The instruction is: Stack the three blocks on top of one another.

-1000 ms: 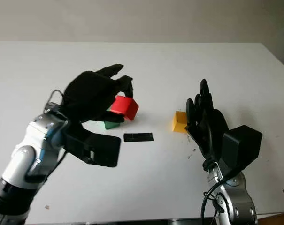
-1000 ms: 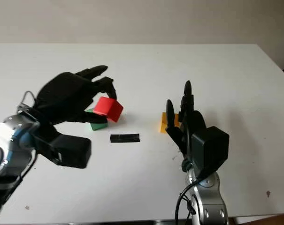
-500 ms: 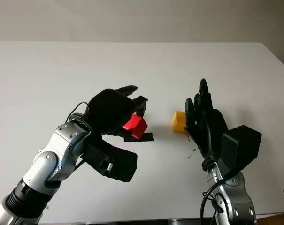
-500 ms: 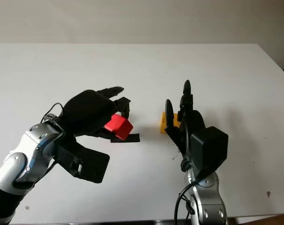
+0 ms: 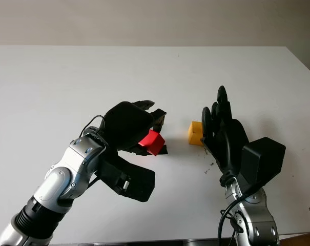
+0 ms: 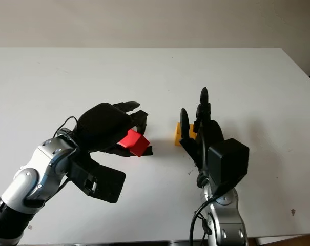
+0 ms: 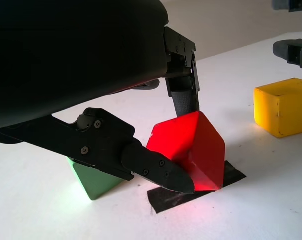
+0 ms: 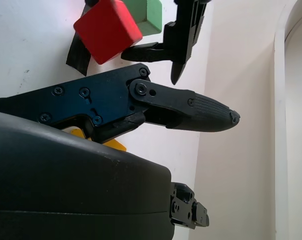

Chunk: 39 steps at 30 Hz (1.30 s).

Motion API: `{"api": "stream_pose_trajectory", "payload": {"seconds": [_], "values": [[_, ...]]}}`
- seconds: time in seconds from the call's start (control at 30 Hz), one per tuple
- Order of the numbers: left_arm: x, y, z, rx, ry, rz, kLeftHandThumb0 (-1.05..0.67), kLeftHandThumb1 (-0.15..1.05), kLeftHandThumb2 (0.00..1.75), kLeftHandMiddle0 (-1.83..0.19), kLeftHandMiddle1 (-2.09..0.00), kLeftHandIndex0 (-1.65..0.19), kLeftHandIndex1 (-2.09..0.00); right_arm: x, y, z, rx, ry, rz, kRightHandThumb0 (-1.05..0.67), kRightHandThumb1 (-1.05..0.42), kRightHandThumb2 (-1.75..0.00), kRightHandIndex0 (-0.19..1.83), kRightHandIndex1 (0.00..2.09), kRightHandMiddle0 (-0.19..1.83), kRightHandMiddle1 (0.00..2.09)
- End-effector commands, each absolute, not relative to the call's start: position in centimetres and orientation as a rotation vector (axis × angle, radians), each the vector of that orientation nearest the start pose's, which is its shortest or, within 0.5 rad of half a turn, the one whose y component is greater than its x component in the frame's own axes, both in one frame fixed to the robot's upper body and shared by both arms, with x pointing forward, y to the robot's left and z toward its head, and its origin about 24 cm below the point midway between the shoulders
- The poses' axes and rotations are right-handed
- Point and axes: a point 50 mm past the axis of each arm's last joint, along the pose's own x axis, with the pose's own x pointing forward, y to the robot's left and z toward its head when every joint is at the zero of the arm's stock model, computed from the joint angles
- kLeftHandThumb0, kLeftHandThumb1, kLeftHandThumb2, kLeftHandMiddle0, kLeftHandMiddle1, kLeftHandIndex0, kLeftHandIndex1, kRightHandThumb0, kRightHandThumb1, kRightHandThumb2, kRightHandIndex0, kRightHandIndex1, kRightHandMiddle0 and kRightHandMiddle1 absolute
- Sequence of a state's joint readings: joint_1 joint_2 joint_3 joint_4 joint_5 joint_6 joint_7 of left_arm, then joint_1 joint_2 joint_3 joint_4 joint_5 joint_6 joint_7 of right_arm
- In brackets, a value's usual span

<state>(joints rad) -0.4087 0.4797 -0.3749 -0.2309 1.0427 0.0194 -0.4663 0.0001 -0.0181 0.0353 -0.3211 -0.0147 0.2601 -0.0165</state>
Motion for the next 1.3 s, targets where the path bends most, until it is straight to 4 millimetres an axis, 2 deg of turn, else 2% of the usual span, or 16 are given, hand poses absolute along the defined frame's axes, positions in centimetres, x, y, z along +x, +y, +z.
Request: {"api": "stream_pose_trajectory", "payload": {"seconds": [0.0,0.3,0.4,0.57,0.67,0.8,0.93,1.07,1.2,1.27], "values": [[28.60,10.28,14.61,1.657,-0.380,-0.469,-0.37,1.05,0.07,-0.22,-0.07,-0.20,-1.69,24.91,-14.37,9.31,-0.022,-0.075,0.011,-0.68,-1.05,-0.62,-0.19,0.00,-0.19,0.04],[28.82,10.11,13.97,1.672,-0.370,-0.486,-0.36,1.05,0.09,-0.20,-0.05,-0.15,-1.71,24.81,-14.33,9.30,-0.013,-0.083,0.014,-0.67,-1.05,-0.63,-0.19,0.00,-0.19,0.03],[28.79,10.08,13.88,1.674,-0.367,-0.496,-0.40,1.05,0.10,-0.15,-0.03,-0.13,-1.72,24.82,-14.32,9.30,-0.009,-0.083,0.013,-0.66,-1.05,-0.63,-0.19,0.00,-0.19,0.03],[28.70,10.05,13.90,1.690,-0.343,-0.508,-0.54,1.04,0.08,0.02,-0.01,0.08,-1.76,24.82,-14.34,9.29,-0.008,-0.083,0.014,-0.66,-1.05,-0.62,-0.19,0.00,-0.19,0.01],[28.62,10.02,13.93,1.678,-0.336,-0.520,-0.60,1.04,0.06,0.11,-0.03,0.12,-1.56,24.76,-14.37,9.25,-0.003,-0.081,0.012,-0.66,-1.05,-0.62,-0.19,0.00,-0.19,0.02],[28.57,9.96,13.92,1.670,-0.344,-0.533,-0.64,1.03,0.05,0.14,-0.05,0.07,-1.10,24.73,-14.39,9.25,0.001,-0.081,0.011,-0.65,-1.05,-0.61,-0.19,0.00,-0.19,0.02],[28.55,9.97,13.92,1.661,-0.345,-0.536,-0.67,1.02,0.05,0.14,-0.05,0.04,-0.81,24.76,-14.41,9.26,-0.006,-0.081,0.009,-0.65,-1.05,-0.62,-0.19,0.00,-0.19,0.03],[28.53,9.95,13.89,1.649,-0.352,-0.540,-0.71,1.02,0.06,0.14,-0.05,0.04,-0.67,24.76,-14.46,9.26,-0.009,-0.081,0.012,-0.66,-1.05,-0.62,-0.19,0.00,-0.19,0.02],[28.48,9.93,13.92,1.637,-0.349,-0.542,-0.74,1.03,0.05,0.18,-0.03,0.02,-0.25,24.79,-14.49,9.22,-0.003,-0.077,0.011,-0.66,-1.05,-0.61,-0.19,0.00,-0.19,0.02],[28.50,9.96,13.90,1.627,-0.345,-0.531,-0.75,1.03,0.06,0.19,-0.01,0.06,-0.15,24.76,-14.49,9.20,-0.003,-0.078,0.011,-0.66,-1.05,-0.61,-0.19,0.00,-0.19,0.02]]}}
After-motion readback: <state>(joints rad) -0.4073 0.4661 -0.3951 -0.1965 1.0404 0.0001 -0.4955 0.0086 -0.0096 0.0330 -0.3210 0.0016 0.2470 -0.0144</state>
